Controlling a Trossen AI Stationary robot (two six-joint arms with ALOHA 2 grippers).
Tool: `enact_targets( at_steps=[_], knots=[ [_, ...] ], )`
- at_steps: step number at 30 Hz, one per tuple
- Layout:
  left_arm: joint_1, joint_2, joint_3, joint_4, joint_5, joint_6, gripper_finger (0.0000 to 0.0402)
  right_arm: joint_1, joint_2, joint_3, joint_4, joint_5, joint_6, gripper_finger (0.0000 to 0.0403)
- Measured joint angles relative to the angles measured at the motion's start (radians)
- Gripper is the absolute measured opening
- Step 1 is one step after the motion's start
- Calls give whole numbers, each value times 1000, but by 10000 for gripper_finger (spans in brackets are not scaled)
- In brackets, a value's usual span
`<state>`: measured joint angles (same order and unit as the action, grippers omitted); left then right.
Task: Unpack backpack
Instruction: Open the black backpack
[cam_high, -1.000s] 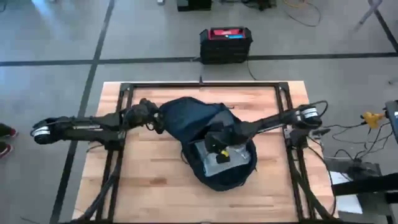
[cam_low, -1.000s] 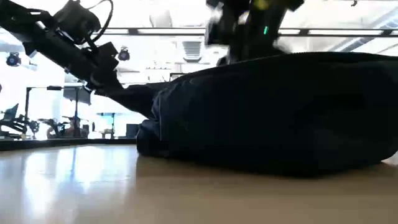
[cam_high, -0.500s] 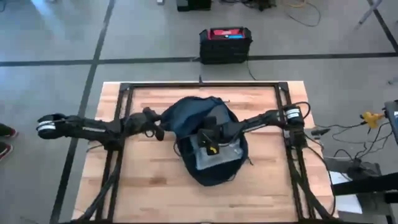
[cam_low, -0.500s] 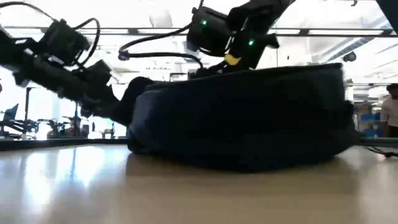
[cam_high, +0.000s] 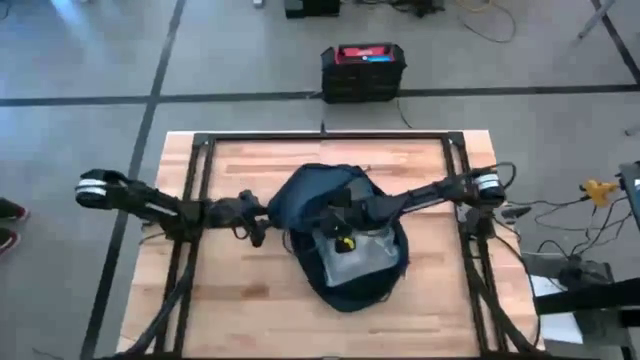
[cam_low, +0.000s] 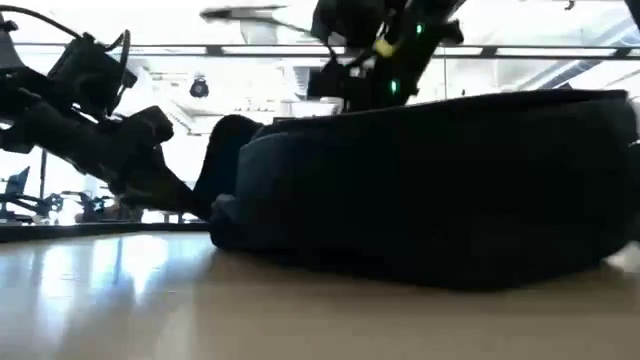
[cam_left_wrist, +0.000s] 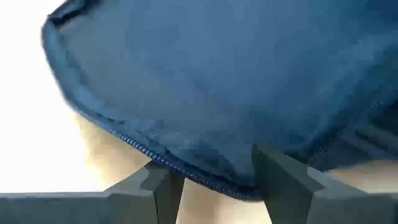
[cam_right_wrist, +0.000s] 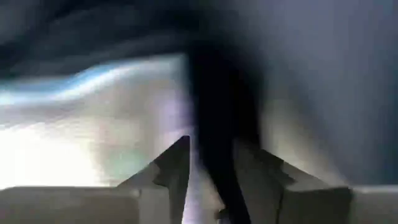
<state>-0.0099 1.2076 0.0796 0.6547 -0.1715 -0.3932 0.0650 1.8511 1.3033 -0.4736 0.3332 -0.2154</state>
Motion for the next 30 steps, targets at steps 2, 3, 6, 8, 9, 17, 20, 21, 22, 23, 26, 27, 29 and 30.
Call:
enact_targets(
  at_steps=[2, 3, 6, 8, 9, 17, 20, 21, 22, 23, 26, 27, 29, 30],
  knots=[
    [-45, 5, 33, 0, 0, 1, 166, 5, -19, -1, -32, -21, -5, 97],
    [-66, 5, 50, -1, 0, 7, 166, 10, -25, -1, -48, -55, -5, 96],
    [-118, -17, 100, -53, 0, 40, 169, 35, -46, -1, -100, -145, 2, 100],
    [-134, -43, 146, -160, 0, 69, 172, 59, -46, -1, -133, -156, 13, 108],
    [-134, -61, 169, -253, -5, 83, 173, 71, -43, -2, -150, -154, 13, 111],
    [-130, -117, 347, -875, -293, 33, 191, 103, -35, -6, -143, -124, 48, 129],
    [-133, -130, 406, -954, -278, 19, 208, 103, -35, -7, -134, -122, 49, 127],
    [-134, -139, 427, -973, -262, 18, 214, 102, -35, -7, -138, -123, 54, 126],
    [-135, -149, 447, -1006, -248, 18, 220, 100, -34, -10, -136, -123, 58, 124],
    [-135, -156, 470, -1035, -240, 18, 226, 97, -34, -13, -134, -124, 59, 124],
    [-135, -177, 529, -1108, -231, 0, 240, 88, -33, -28, -139, -123, 63, 127],
    [-135, -185, 543, -1148, -231, -28, 244, 87, -33, -35, -135, -120, 65, 130],
    [-128, -191, 579, -1224, -229, -90, 254, 88, -33, -50, -121, -121, 75, 137],
    [-126, -194, 595, -1275, -229, -130, 260, 88, -33, -56, -122, -121, 85, 142]
  ],
)
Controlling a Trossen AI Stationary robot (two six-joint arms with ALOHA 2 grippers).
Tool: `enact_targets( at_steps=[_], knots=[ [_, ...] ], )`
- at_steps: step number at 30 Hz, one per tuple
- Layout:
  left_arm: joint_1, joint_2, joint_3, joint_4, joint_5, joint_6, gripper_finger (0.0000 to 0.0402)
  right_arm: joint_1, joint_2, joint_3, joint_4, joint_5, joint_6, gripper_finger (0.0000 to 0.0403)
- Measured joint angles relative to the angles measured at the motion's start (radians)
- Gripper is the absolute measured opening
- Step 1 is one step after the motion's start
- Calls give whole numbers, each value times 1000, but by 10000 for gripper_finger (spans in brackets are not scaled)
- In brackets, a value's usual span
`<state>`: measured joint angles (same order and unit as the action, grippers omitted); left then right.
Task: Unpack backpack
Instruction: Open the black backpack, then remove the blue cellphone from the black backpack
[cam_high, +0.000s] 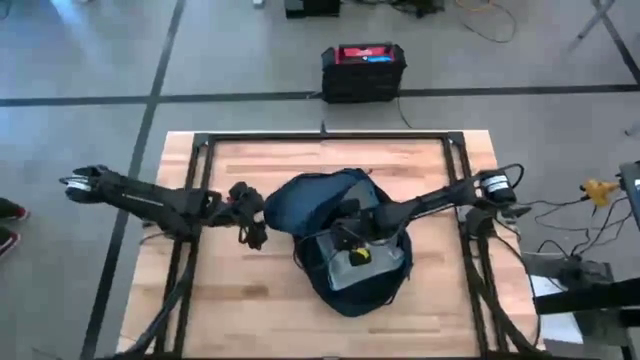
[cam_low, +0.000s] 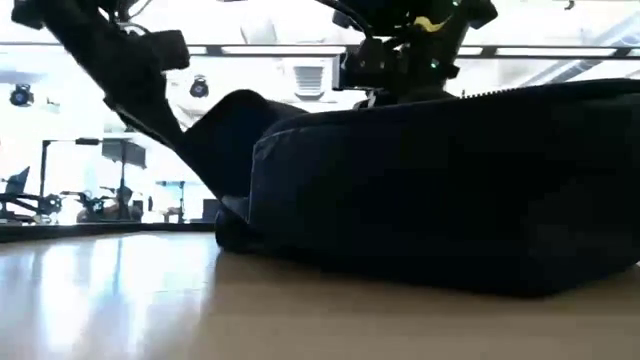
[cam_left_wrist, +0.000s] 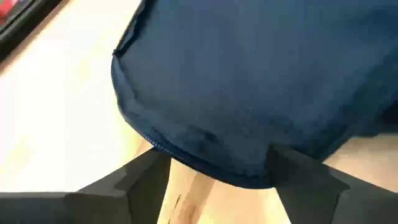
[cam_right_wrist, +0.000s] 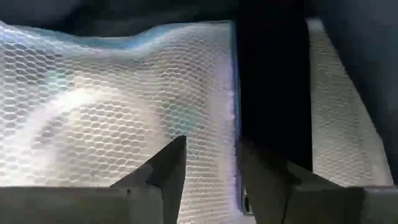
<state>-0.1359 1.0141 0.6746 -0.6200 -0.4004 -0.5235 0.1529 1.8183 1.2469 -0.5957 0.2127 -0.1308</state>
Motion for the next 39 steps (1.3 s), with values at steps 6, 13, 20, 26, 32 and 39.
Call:
enact_targets(
  at_steps=[6, 13, 20, 26, 32, 39],
  knots=[
    [3, -8, 81, -270, -123, -169, 284, -2, 0, -28, 32, 22, 3, 166],
    [81, 13, 60, 44, -251, 36, 275, -23, 6, -42, 106, 42, -29, 168],
    [398, 193, -80, 604, -30, 274, 274, -69, 55, -43, 162, 42, -67, 158],
    [561, 483, -105, 871, 339, 334, 274, -104, 85, -44, 167, 50, -82, 174],
    [504, 753, -78, 1070, 405, 373, 274, -118, 131, -44, 225, 80, -201, 190],
    [385, 923, -40, 1248, 383, 393, 274, -119, 143, -45, 293, 165, -343, 186]
  ],
)
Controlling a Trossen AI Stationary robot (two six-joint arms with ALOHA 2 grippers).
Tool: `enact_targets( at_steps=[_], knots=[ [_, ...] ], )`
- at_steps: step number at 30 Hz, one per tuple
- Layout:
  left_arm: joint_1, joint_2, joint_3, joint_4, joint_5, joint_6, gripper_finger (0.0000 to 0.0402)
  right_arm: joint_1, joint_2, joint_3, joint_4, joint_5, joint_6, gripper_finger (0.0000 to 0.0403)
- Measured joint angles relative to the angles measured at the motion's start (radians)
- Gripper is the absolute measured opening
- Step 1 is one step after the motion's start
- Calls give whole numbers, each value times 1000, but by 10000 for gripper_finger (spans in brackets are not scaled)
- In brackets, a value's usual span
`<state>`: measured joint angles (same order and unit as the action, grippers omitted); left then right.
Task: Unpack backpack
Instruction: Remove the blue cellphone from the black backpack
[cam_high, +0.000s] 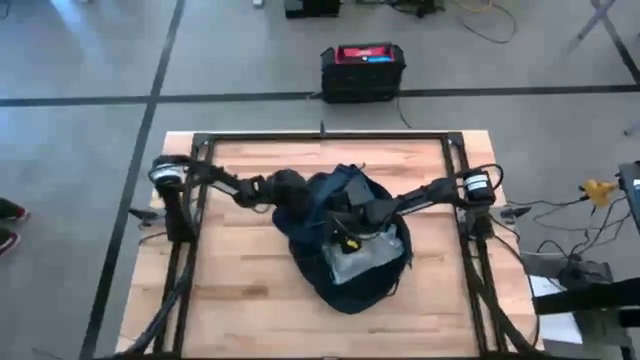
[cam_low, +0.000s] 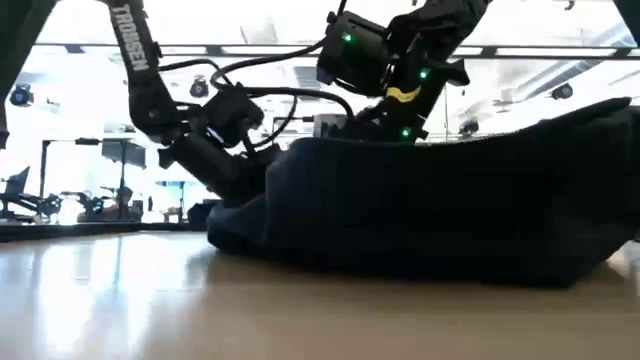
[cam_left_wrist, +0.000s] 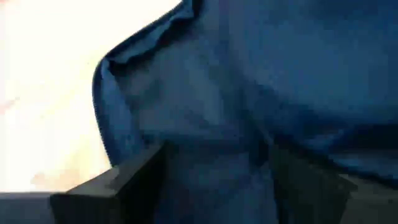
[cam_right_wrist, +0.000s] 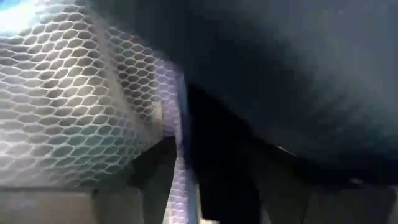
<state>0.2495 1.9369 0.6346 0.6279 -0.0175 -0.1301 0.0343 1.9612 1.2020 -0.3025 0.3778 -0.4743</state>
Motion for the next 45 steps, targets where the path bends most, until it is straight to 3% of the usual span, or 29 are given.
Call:
enact_targets(
  at_steps=[7, 15, 23, 26, 31, 35, 40, 45],
  knots=[
    [-35, 9, -5, 57, 40, 10, 274, -5, 0, 6, 28, 5, -67, 171],
    [-38, 9, -6, 63, 140, 17, 273, -27, 0, 9, 27, -14, 1, 138],
    [-40, -16, -9, 35, 151, 17, 273, -26, -8, 12, -19, -70, 68, 27],
    [-40, -78, -12, -51, 147, 26, 273, -18, -17, 24, -66, -83, 101, 14],
    [-29, -185, -26, -199, 76, 49, 273, 5, -53, 66, -180, -103, 167, 18],
    [-20, -217, -36, -280, -2, 52, 273, 23, -96, 125, -275, -224, 216, 8],
    [-17, -224, -86, -247, -56, 29, 273, 22, -108, 179, -475, -426, 327, 8],
    [-16, -255, -144, -211, -72, -10, 273, 23, -135, 218, -713, -446, 412, 7]
  ],
)
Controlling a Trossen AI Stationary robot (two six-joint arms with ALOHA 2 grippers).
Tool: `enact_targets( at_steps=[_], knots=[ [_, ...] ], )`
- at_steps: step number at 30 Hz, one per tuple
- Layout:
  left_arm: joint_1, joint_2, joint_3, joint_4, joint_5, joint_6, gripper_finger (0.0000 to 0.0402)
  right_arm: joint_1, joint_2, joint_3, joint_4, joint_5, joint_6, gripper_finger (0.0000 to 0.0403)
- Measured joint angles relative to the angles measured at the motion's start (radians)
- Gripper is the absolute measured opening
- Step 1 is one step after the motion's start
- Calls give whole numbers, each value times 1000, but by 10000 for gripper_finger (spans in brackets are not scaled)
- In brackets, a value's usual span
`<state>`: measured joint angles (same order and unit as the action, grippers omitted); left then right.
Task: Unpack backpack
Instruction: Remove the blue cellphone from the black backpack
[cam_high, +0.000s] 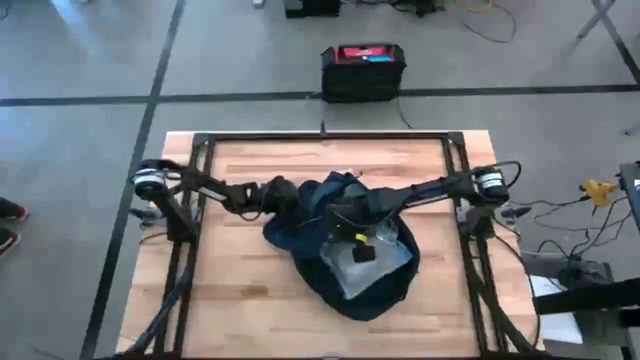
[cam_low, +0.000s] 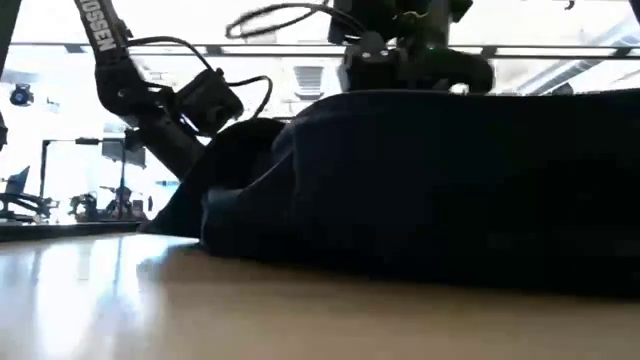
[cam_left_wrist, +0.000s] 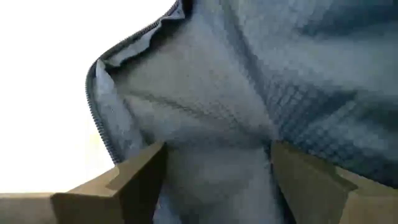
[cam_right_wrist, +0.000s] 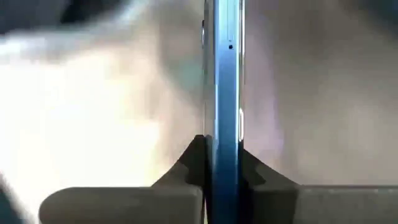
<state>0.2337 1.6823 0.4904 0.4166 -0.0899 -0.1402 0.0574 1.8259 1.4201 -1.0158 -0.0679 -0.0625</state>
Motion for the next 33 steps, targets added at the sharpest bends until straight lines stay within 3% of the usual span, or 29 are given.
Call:
enact_targets(
  at_steps=[6, 10, 12, 17, 23, 30, 33],
  knots=[
    [-10, -53, -104, 130, -3, -71, 273, -29, -149, 5, -30, 230, 23, 7],
    [-41, -92, -161, 169, 0, -127, 273, -112, -241, -33, -32, 450, 116, 7],
    [-57, -109, -190, 181, 0, -158, 273, -173, -277, -60, -43, 501, 172, 7],
    [-94, -151, -262, 197, -21, -284, 272, -331, -300, -174, -64, 504, 283, 7],
    [-128, -255, -323, 177, -35, -371, 272, -454, -278, -347, 11, 477, 301, 7],
    [-191, -480, -292, 186, -7, -295, 272, -495, -246, -535, 305, 426, 287, 21],
    [-258, -580, -251, 185, 60, -259, 272, -502, -231, -582, 393, 432, 292, 20]
  ],
)
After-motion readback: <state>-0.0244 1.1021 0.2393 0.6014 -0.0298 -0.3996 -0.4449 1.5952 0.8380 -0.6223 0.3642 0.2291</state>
